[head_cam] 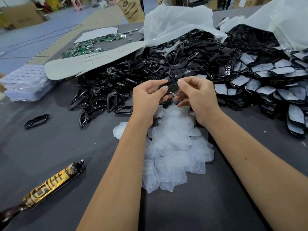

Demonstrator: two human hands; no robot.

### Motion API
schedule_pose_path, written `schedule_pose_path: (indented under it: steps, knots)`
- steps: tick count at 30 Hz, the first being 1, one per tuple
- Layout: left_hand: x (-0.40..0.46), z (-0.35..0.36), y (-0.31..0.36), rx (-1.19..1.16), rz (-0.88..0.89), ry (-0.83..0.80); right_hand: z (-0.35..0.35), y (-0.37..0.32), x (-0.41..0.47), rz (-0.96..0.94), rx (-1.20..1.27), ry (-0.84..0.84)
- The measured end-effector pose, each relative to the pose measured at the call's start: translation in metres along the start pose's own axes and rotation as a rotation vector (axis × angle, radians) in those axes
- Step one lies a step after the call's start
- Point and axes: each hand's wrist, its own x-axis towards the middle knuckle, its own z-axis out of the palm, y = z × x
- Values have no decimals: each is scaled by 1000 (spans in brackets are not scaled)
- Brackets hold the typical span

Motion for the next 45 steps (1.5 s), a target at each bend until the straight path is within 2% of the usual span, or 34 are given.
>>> schedule_pose_path:
  steps: [5,11,15,18,21,26,29,33,36,41,45]
  knots:
    - [-2,1,2,2,2,-39,0,2,-2,-29,-68,31]
    - [-2,0,1,150,56,-25,1,5,-3,-84,-228,69]
    - [1,-5,5,140,106,46,-2,3,-3,-245,-455,75]
    - [5,-14,6,91,113,156,-10,-4,-1,-331,-721,-122]
    - [8,-22,6,38,92,232,-11,-9,-3,-258,-942,-335]
    - [10,-24,4,12,82,289,9,-7,-9,-422,-1089,-317]
    - [10,-24,4,5,77,296,19,-1,-12,-418,-1117,-349]
    - [10,-24,4,-8,74,279,20,0,-11,-391,-978,-363]
    - [11,-23,4,1,67,266,16,1,-8,-384,-728,-300]
    - [10,-19,4,-2,40,200,3,3,-3,-231,-311,-219]
    - [9,-16,3,19,34,163,-3,4,-1,-174,-174,-153]
